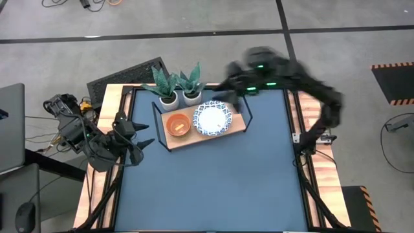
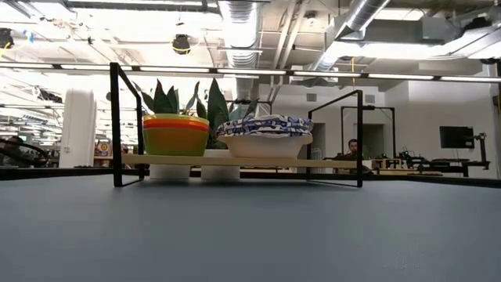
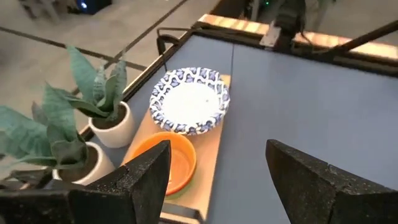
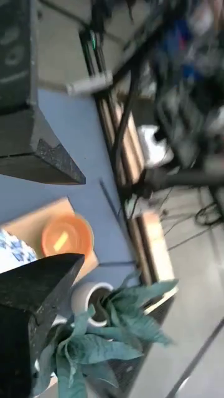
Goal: Place and stack bowls onto a shelf
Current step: Return to Home Position
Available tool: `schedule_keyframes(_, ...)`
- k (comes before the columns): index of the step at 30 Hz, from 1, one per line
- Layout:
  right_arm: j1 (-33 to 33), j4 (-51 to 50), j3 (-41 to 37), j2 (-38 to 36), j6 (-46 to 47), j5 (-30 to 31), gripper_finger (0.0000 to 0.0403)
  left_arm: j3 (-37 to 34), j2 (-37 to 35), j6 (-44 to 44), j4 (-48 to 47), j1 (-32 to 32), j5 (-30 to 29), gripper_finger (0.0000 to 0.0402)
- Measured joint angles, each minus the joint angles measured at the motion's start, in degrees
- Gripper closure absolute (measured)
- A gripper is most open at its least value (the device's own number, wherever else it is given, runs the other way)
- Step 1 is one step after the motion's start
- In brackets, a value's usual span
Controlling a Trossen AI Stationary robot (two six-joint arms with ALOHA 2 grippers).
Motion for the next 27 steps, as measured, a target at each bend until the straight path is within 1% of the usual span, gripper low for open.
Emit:
schedule_keyframes(2,0.97,-1.84,0.11,-5.0,0.83,1.53,0.0188,0.0,-0.07,-0.02,1.7,-0.01,-0.84,0.0154)
schedule_keyframes(3,1.71,-2.35,0.1,-7.34,0.46,2.77,0.0187,0.0,-0.07,-0.06,2.75,-0.02,-2.65,0.0154)
schedule_keyframes(7,7.27,-1.05,0.04,-14.72,-4.18,3.52,0.0188,0.0,-0.44,6.81,6.98,0.0,-10.59,0.0154)
schedule_keyframes(9,10.45,-2.42,-0.44,-18.1,-5.24,3.87,0.0188,-0.04,-2.19,8.15,8.67,0.0,-11.94,0.0154)
schedule_keyframes(10,12.19,-3.08,-1.53,-20.07,-5.58,5.75,0.0188,-0.04,-3.62,8.35,8.99,0.0,-11.98,0.0154)
schedule_keyframes(12,15.49,-3.46,-5.74,-24.84,-5.75,11.95,0.0188,-0.02,-7.19,8.76,9.84,0.0,-11.39,0.0154)
schedule_keyframes(14,18.16,-2.66,-11.99,-29.68,-4.82,18.53,0.0188,-0.02,-11.08,10.99,11.3,0.0,-8.61,0.0154)
schedule_keyframes(16,20.27,-0.03,-19.93,-35.1,-3.43,22.53,0.0188,-0.03,-15.0,15.13,14.75,-0.01,-4.02,0.0154)
schedule_keyframes(18,22.02,4.16,-29.0,-40.42,-2.95,24.09,0.0188,-0.04,-19.19,21.35,20.02,-0.02,1.93,0.0154)
schedule_keyframes(20,23.16,9.64,-38.33,-45.71,-2.83,24.29,0.0188,-0.04,-22.99,26.71,24.68,-0.02,6.0,0.0154)
schedule_keyframes(23,23.73,21.02,-53.2,-54.28,-1.97,24.64,0.0188,-0.24,-27.18,31.45,28.55,0.0,6.95,0.0154)
schedule_keyframes(27,23.24,33.74,-70.89,-66.26,1.52,25.29,0.0188,-4.76,-31.69,34.74,29.9,0.0,7.43,0.0154)
